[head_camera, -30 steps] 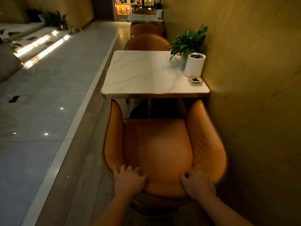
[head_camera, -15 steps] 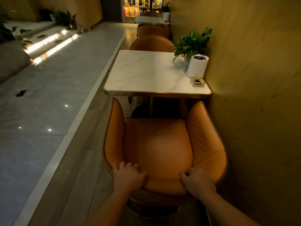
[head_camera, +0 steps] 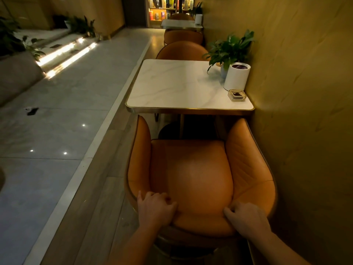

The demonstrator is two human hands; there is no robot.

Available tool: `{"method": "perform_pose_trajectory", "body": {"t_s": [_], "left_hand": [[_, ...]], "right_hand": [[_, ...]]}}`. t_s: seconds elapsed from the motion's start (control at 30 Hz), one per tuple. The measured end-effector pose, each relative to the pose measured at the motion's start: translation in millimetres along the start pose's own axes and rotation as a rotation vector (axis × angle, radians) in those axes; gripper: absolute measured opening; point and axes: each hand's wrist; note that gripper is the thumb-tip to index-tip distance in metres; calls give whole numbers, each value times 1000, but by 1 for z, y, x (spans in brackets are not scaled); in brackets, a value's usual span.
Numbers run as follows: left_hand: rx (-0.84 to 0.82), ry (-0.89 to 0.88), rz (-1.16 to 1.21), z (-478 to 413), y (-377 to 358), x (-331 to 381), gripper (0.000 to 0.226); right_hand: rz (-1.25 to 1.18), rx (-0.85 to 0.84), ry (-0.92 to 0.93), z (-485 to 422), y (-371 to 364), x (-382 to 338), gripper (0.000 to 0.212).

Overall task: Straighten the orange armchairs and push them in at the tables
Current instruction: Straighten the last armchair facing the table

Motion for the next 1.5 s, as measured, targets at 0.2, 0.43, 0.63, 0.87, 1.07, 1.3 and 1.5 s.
{"method": "perform_pose_trajectory", "body": {"t_s": [0.2,0.43,0.63,0.87,1.07,1.3,1.5], "left_hand": [[32,-33,3,1,-3,-6,49],[28,-18,4,0,-1,-4,48],[59,-51,35,-7,-4,-8,55],[35,-63,51,-12,0,-14,53],[43,-61,34,-12,3,-13,47],[12,-63,40,-12,4,-14,44],[7,-68,14,-11,3,-14,45]], "right_hand": [[15,-20,-47,5,3,-3,52],[-27,-13,-66,1,-3,-1,55],[-42,59,-81,5,4,-7,53],[-86,101,-115,13,6,-18,53],[-83,104,-115,12,9,-19,52],[-131,190,-117,10,1,-15,50],[-146,297,-149,9,-7,-11,44]]}}
Point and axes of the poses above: each hand's wrist, its own z-axis away from the middle knuckle, its own y-axis out of the back of the hand, x = y × z, and after that the axes turned 11 degrees about z, right-handed
